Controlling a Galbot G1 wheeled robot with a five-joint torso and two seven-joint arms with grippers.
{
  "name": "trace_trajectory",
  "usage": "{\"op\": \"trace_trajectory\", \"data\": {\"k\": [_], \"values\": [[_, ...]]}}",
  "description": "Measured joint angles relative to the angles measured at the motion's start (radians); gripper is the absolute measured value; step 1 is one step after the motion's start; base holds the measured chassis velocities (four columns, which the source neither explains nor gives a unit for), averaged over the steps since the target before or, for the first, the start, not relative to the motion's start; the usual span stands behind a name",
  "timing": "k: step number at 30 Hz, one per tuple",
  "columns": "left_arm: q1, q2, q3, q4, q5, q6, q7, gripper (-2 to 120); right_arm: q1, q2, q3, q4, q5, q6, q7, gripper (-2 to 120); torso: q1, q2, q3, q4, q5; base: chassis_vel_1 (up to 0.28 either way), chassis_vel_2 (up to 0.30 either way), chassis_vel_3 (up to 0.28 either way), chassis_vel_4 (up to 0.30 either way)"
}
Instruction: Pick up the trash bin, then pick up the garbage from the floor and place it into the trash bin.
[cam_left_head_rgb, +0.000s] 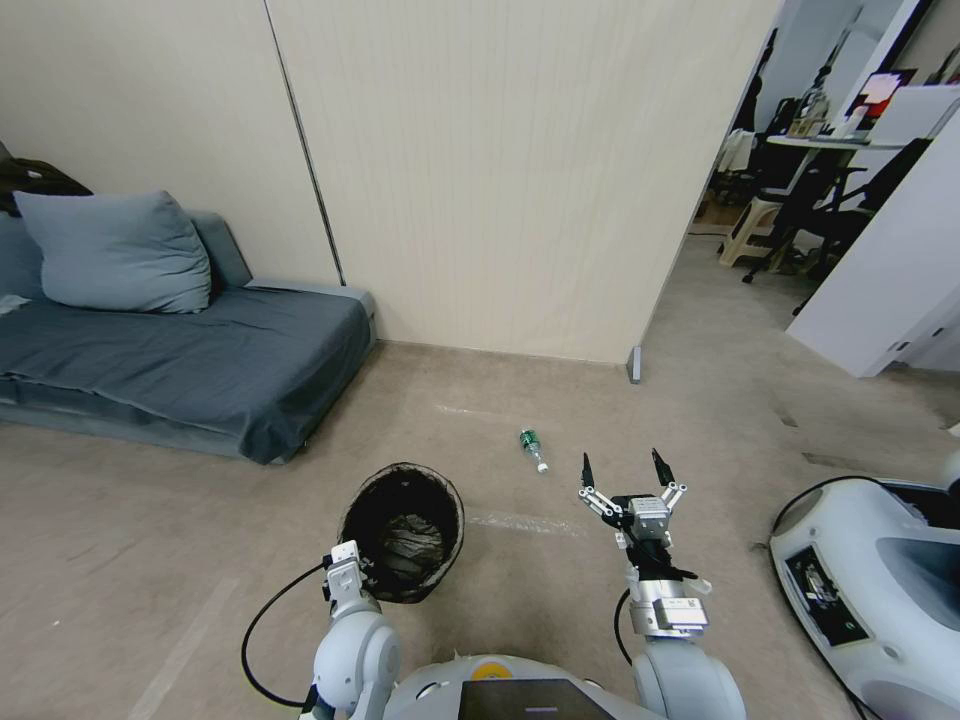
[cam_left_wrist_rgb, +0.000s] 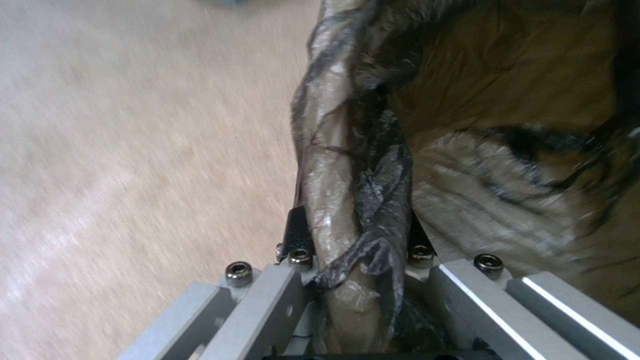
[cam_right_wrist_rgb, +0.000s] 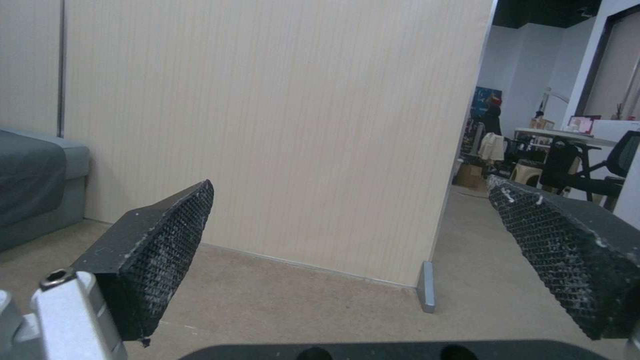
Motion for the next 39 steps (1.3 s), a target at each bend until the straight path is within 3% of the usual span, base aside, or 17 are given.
{"op": "trace_trajectory", "data": {"k": [2,6,13,19,26,39], "values": [[0.001,0.002,0.004,-0.034,0.039,-0.010,0.012,1,0.000,0.000,-0.001,0.000,-0.001,0.000,0.004,100,0.000,0.000,0.000,0.0002,0.0001,0.000,0.000,0.000,0.000],[0.006,0.005,0.010,-0.099,0.083,-0.008,0.031,1,-0.004,0.000,-0.015,0.000,-0.045,0.000,0.080,100,0.000,0.000,0.000,0.0003,0.0003,0.000,0.000,0.000,0.000],[0.020,0.009,0.018,-0.184,0.138,-0.009,0.063,1,-0.005,0.000,-0.017,0.000,-0.055,0.001,0.095,100,0.000,0.000,0.000,0.0003,0.0002,0.000,0.000,0.000,0.000],[0.031,0.011,0.025,-0.219,0.184,-0.033,0.091,1,-0.007,0.000,-0.022,-0.006,-0.045,0.076,0.049,100,0.000,0.000,0.000,0.0002,0.0002,0.000,0.000,0.000,0.000],[0.047,0.011,0.037,-0.256,0.246,-0.079,0.150,1,-0.008,0.000,-0.023,-0.007,-0.041,0.086,0.040,100,0.000,0.000,0.000,0.0001,0.0001,0.000,0.000,0.000,0.000],[0.082,0.007,0.082,-0.286,0.258,-0.107,0.153,1,-0.008,0.000,-0.021,-0.007,-0.016,0.094,0.024,100,0.000,0.000,0.000,0.0001,0.0002,0.000,0.000,0.000,0.000]]}}
